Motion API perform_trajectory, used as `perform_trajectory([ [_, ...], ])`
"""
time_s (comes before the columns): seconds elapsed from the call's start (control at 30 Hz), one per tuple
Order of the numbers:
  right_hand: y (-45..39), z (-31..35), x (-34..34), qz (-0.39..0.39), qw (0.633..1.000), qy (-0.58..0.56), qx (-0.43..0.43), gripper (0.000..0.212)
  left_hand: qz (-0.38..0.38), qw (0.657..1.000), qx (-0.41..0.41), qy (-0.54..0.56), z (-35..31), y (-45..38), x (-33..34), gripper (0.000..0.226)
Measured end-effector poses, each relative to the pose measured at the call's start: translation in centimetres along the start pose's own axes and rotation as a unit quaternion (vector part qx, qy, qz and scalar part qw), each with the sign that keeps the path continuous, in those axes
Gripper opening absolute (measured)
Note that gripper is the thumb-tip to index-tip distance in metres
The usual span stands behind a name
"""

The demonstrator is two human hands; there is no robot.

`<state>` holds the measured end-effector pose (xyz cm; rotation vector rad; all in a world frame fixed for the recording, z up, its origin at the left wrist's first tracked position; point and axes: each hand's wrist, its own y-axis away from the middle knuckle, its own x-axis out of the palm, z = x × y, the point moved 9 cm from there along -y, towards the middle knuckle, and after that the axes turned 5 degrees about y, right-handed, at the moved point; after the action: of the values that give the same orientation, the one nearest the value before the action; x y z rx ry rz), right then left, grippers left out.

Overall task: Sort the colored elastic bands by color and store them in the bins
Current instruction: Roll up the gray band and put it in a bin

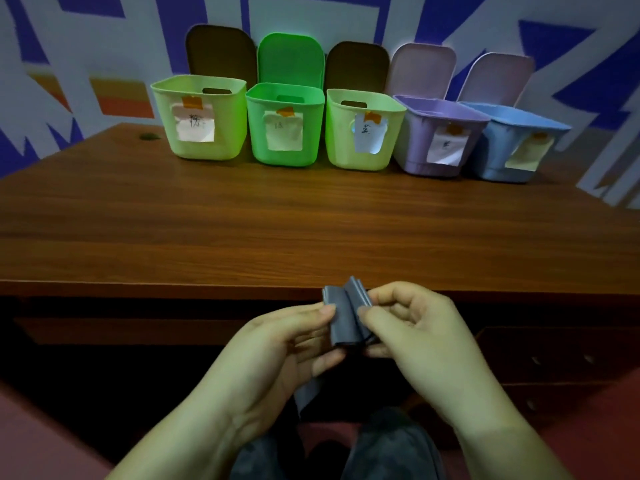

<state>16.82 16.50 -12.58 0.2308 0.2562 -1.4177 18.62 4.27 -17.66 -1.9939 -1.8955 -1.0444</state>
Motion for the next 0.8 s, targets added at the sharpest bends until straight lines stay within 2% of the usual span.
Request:
perform_trajectory([
  [0.13,-0.2,-0.1,0.0,-0.023,0.999,0.013,-0.021,0.003,-0.016,1.000,0.023,0.007,-0.1,0.7,0.3,0.027],
  [0.3,-0.8,-0.2,0.9,0.008,1.000,-0.019,-0.004,0.006,-0.045,0.998,0.031,0.037,-0.4,0.7,-0.8,0.024],
  [0.5,-1.0,-0.4,-0.6,-0.054,0.998,0.032,-0.029,0.012,-0.083,0.994,0.040,0.054,-0.6,0.8,-1.4,0.022],
  [0.67,-0.8,1.1,-1.6,-0.074,0.994,0.050,-0.063,0.011,-0.086,0.994,0.043,0.052,-0.8,0.7,-1.1,0.021],
  [0.8,-0.4,1.7,-0.5,-0.053,0.995,0.044,-0.077,0.011,-0.081,0.994,0.045,0.054,-0.5,0.6,-0.6,0.027],
])
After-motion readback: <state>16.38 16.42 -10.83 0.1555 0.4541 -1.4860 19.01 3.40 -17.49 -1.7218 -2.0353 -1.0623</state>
